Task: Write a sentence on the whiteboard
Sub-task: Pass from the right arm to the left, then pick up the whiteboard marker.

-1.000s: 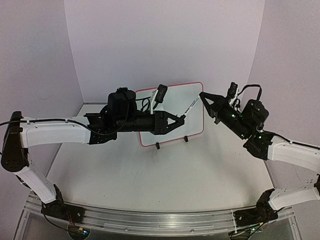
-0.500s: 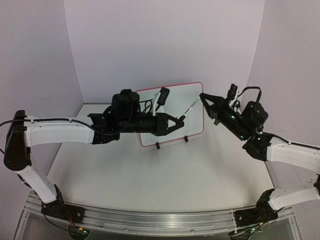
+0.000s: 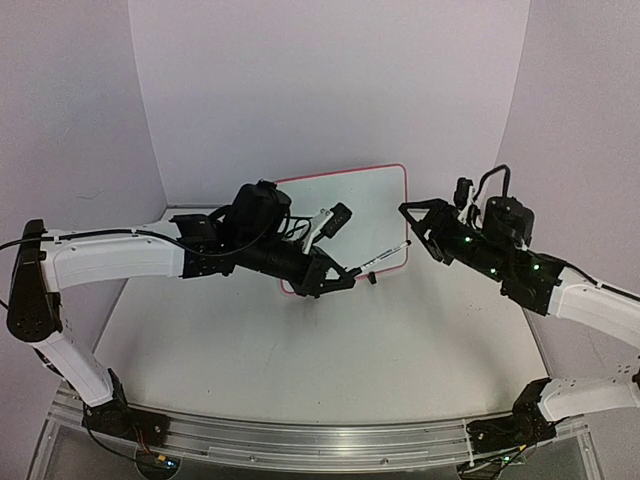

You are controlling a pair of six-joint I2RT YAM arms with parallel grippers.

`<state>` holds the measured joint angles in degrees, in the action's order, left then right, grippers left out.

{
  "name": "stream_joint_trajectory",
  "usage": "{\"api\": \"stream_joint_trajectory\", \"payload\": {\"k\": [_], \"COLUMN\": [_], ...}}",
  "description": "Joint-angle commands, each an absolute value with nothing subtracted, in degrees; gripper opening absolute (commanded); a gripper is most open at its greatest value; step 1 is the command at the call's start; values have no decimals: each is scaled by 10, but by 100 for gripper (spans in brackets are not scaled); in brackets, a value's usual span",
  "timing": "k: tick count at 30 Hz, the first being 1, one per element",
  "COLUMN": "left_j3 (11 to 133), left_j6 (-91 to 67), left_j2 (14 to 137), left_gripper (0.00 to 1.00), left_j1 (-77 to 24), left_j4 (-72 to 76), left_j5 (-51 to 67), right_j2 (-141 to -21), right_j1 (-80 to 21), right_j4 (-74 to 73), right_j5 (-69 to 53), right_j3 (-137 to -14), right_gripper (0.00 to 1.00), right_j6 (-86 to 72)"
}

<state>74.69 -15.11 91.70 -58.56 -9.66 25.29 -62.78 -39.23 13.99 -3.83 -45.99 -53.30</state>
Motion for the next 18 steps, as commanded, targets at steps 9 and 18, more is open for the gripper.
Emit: {"api": "stream_joint_trajectory", "payload": {"k": [9, 18], "left_j3": [829, 833], "left_j6": [18, 17], "left_j2": [882, 876], "left_gripper": [0, 0], "left_j1": [-533, -507], "left_j4": [-347, -343], "left_j5": [416, 479], "right_j2": [-715, -741], "right_j1": [-330, -352], "right_j4": [-149, -138], "right_j5": [-469, -572], "right_j3": [-639, -631], "right_gripper": [83, 76], "right_j6": [-331, -333]}}
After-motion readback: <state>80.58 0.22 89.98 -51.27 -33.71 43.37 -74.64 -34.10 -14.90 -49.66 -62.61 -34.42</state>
